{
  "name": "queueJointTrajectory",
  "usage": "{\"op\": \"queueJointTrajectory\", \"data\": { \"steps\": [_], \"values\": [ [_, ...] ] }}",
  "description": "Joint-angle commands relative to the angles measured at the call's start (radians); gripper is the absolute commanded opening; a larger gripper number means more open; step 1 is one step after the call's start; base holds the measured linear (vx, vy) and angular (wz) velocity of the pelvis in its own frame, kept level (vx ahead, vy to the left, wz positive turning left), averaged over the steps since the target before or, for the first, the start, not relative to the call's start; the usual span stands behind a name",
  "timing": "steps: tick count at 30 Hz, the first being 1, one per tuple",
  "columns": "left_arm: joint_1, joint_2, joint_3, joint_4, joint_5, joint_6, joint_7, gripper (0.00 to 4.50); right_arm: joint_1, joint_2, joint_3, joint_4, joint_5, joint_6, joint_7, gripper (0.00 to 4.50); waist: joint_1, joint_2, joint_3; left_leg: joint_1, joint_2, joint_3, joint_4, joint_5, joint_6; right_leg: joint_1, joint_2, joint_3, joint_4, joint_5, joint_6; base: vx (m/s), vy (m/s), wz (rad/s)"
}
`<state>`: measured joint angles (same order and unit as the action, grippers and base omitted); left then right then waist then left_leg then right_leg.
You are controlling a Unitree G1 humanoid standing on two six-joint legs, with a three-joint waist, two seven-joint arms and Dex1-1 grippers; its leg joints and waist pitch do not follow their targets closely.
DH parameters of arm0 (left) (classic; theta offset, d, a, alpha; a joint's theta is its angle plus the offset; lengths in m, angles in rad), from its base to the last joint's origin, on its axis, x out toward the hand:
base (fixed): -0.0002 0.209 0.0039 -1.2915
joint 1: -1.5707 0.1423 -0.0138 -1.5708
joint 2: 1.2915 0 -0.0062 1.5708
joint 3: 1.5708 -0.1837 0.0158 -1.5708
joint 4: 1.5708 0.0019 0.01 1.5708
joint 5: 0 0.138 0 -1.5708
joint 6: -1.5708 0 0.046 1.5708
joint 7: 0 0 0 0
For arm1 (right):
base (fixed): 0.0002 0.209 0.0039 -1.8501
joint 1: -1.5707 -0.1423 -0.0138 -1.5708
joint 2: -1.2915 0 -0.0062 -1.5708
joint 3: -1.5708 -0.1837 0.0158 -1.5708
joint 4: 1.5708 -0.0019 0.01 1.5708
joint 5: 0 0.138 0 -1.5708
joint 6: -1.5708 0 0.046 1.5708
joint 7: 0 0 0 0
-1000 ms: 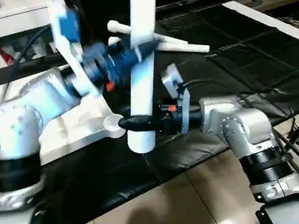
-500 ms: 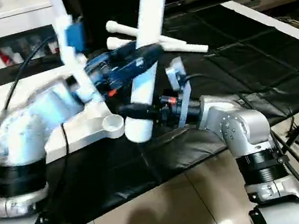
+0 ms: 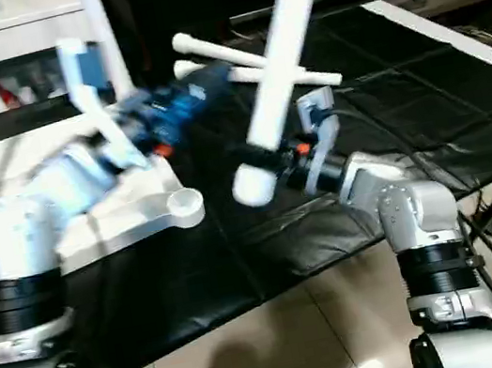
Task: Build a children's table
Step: Move to table
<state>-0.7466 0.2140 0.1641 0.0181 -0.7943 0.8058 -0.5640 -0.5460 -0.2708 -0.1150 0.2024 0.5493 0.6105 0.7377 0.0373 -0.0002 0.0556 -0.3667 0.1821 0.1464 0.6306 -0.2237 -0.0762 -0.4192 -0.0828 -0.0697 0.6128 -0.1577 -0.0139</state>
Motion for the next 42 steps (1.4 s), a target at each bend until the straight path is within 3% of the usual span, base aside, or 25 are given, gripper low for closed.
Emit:
{"op": "queueJointTrajectory", "data": {
  "steps": [1,5,7,8,9,10,13,15,16,19,20,22,25,29,30,31,33,35,39,42],
  "values": [
    [0.035,0.043,-0.001,0.013,0.113,-0.053,0.059,4.01,0.012,0.010,-0.003,-0.033,-0.085,-0.118,-0.084,1.95,0.002,-0.003,-0.072,-0.005,0.025,0.007,-0.076,-0.031,0.030,0.072,-0.044,0.036,-0.066,-0.226,-0.187,0.000,0.000,0.00],
    [0.075,0.087,-0.051,0.001,0.223,-0.099,0.110,4.01,0.026,0.024,0.001,-0.043,-0.134,-0.156,-0.161,1.95,-0.005,-0.003,-0.071,-0.003,0.025,0.008,-0.079,-0.038,0.018,0.069,-0.042,0.037,-0.066,-0.248,-0.168,0.000,0.000,0.00],
    [0.166,0.118,-0.099,-0.041,0.334,-0.166,0.167,4.01,0.065,0.034,0.022,-0.083,-0.215,-0.177,-0.262,1.95,-0.003,0.002,-0.070,-0.003,0.028,0.005,-0.081,-0.031,0.019,0.068,-0.042,0.037,-0.066,-0.227,-0.167,0.000,0.000,0.00],
    [0.225,0.105,-0.091,-0.070,0.361,-0.192,0.212,4.01,0.098,0.052,0.025,-0.104,-0.271,-0.219,-0.349,1.95,-0.003,-0.001,-0.075,-0.004,0.026,0.008,-0.077,0.011,0.018,0.070,-0.042,0.040,-0.058,-0.169,-0.170,0.000,0.000,0.00],
    [0.244,0.101,-0.089,-0.077,0.368,-0.204,0.219,4.01,0.109,0.060,0.024,-0.111,-0.278,-0.231,-0.365,1.95,-0.005,-0.002,-0.075,-0.007,0.027,0.007,-0.078,0.025,0.015,0.071,-0.042,0.040,-0.056,-0.151,-0.172,0.000,0.000,0.00],
    [0.269,0.097,-0.086,-0.087,0.377,-0.222,0.227,4.01,0.125,0.071,0.021,-0.120,-0.284,-0.246,-0.383,1.95,-0.005,0.003,-0.074,-0.004,0.024,0.010,-0.078,0.008,0.015,0.068,-0.040,0.040,-0.059,-0.157,-0.177,0.000,0.000,0.00],
    [0.306,0.092,-0.084,-0.096,0.388,-0.225,0.244,4.01,0.153,0.076,0.032,-0.135,-0.326,-0.307,-0.407,1.95,-0.004,0.003,-0.072,-0.004,0.025,0.010,-0.082,-0.036,0.014,0.066,-0.040,0.040,-0.064,-0.187,-0.180,0.000,0.000,0.00],
    [0.369,0.067,-0.072,-0.086,0.417,-0.284,0.271,4.01,0.191,0.114,-0.002,-0.162,-0.313,-0.327,-0.449,1.95,-0.007,0.001,-0.069,-0.004,0.025,0.009,-0.085,-0.070,0.016,0.066,-0.040,0.041,-0.068,-0.220,-0.172,0.000,0.000,0.00],
    [0.426,0.057,-0.076,-0.076,0.459,-0.351,0.294,4.01,0.225,0.112,0.010,-0.170,-0.347,-0.347,-0.475,1.95,-0.010,0.000,-0.064,-0.006,0.027,0.008,-0.090,-0.110,0.016,0.064,-0.040,0.041,-0.079,-0.278,-0.146,0.000,0.000,0.00],
    [0.449,0.043,-0.101,-0.090,0.487,-0.361,0.323,4.01,0.243,0.118,0.025,-0.183,-0.357,-0.331,-0.494,1.95,-0.014,-0.002,-0.065,-0.005,0.027,0.007,-0.093,-0.125,0.008,0.062,-0.037,0.042,-0.079,-0.301,-0.126,0.000,0.000,0.00],
    [0.425,0.028,-0.133,-0.085,0.501,-0.361,0.331,4.01,0.243,0.118,0.055,-0.191,-0.364,-0.340,-0.473,1.95,-0.015,-0.011,-0.065,-0.004,0.027,0.008,-0.092,-0.135,0.011,0.061,-0.037,0.044,-0.078,-0.306,-0.122,0.000,0.000,0.00],
    [0.406,0.021,-0.144,-0.075,0.505,-0.362,0.330,4.01,0.242,0.115,0.077,-0.192,-0.370,-0.355,-0.453,1.95,-0.012,-0.010,-0.062,-0.002,0.028,0.009,-0.093,-0.151,0.014,0.055,-0.038,0.045,-0.083,-0.330,-0.116,0.000,0.000,0.00],
    [0.306,-0.004,-0.186,0.005,0.531,-0.377,0.325,4.01,0.229,0.109,0.141,-0.189,-0.353,-0.330,-0.367,1.95,-0.010,-0.008,-0.061,0.000,0.025,0.011,-0.091,-0.157,0.017,0.053,-0.036,0.045,-0.086,-0.339,-0.109,0.000,0.000,0.00],
    [0.150,-0.065,-0.228,0.136,0.561,-0.435,0.281,4.01,0.211,0.099,0.217,-0.174,-0.361,-0.303,-0.285,1.95,-0.007,-0.011,-0.067,-0.008,0.025,0.009,-0.086,-0.091,0.022,0.064,-0.040,0.046,-0.075,-0.253,-0.126,0.000,0.000,0.00],
    [0.111,-0.080,-0.238,0.159,0.561,-0.443,0.263,4.01,0.204,0.098,0.228,-0.164,-0.360,-0.302,-0.267,1.95,-0.005,-0.012,-0.070,-0.004,0.024,0.011,-0.083,-0.079,0.030,0.062,-0.039,0.047,-0.075,-0.227,-0.137,0.000,0.000,0.00],
    [0.077,-0.093,-0.247,0.178,0.557,-0.447,0.246,4.01,0.197,0.097,0.236,-0.155,-0.358,-0.300,-0.252,1.95,-0.004,-0.014,-0.073,-0.009,0.025,0.009,-0.081,-0.045,0.036,0.069,-0.043,0.048,-0.066,-0.173,-0.158,0.000,0.000,0.00],
    [0.059,-0.102,-0.250,0.173,0.541,-0.443,0.225,4.01,0.190,0.098,0.237,-0.144,-0.358,-0.301,-0.249,1.95,-0.002,-0.015,-0.072,-0.010,0.027,0.010,-0.079,-0.024,0.045,0.069,-0.045,0.048,-0.062,-0.136,-0.178,0.000,0.000,0.00],
    [0.023,-0.125,-0.261,0.134,0.469,-0.412,0.148,4.01,0.170,0.098,0.238,-0.112,-0.360,-0.305,-0.243,1.95,-0.002,-0.006,-0.076,-0.010,0.024,0.011,-0.075,0.007,0.059,0.073,-0.044,0.047,-0.054,-0.074,-0.222,0.000,0.000,0.00],
    [0.035,-0.107,-0.302,0.071,0.440,-0.388,0.051,4.01,0.160,0.101,0.234,-0.106,-0.357,-0.299,-0.245,1.95,-0.002,-0.007,-0.073,-0.007,0.029,0.013,-0.077,-0.024,0.065,0.073,-0.044,0.046,-0.059,-0.108,-0.232,0.000,0.000,0.00],
    [0.045,-0.098,-0.300,0.061,0.446,-0.390,0.038,4.01,0.157,0.105,0.228,-0.103,-0.350,-0.291,-0.253,1.95,-0.004,-0.009,-0.069,-0.005,0.029,0.013,-0.081,-0.066,0.050,0.073,-0.042,0.045,-0.066,-0.173,-0.214,0.000,0.000,0.00]
  ]
}}
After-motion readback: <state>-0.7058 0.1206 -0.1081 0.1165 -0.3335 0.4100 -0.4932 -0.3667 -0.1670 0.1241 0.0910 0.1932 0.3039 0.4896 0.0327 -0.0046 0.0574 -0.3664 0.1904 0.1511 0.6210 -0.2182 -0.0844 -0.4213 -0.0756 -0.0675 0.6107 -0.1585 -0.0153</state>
